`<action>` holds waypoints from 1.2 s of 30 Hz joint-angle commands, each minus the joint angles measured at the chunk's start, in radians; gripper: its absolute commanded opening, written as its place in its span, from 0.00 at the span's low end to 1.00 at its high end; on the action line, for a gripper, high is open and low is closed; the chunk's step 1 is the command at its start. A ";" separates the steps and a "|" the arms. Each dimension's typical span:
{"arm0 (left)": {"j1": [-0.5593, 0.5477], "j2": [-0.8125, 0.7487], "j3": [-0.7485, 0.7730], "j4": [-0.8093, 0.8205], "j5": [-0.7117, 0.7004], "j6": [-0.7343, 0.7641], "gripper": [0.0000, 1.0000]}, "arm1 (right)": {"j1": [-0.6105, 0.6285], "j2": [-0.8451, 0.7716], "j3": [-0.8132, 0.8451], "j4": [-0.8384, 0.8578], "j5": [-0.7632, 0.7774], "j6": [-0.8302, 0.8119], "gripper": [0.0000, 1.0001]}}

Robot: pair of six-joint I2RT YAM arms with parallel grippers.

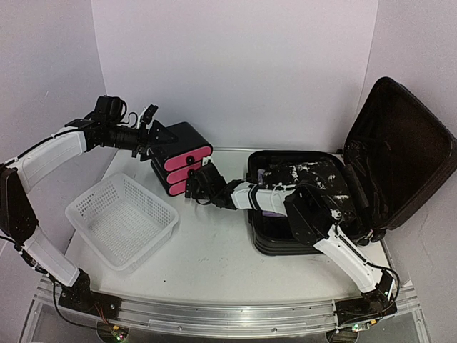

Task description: Open, take out, and arrange the luggage

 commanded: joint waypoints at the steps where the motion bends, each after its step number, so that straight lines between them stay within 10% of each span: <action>1: -0.002 -0.031 0.003 0.043 0.021 0.002 0.99 | -0.005 0.035 0.068 0.109 0.019 -0.027 0.98; 21: -0.002 -0.031 0.003 0.044 0.019 0.001 0.99 | -0.002 -0.279 -0.346 0.040 -0.121 -0.170 0.98; 36: -0.002 -0.026 0.002 0.046 0.020 0.001 0.99 | -0.003 -0.103 -0.169 0.029 -0.010 -0.134 0.85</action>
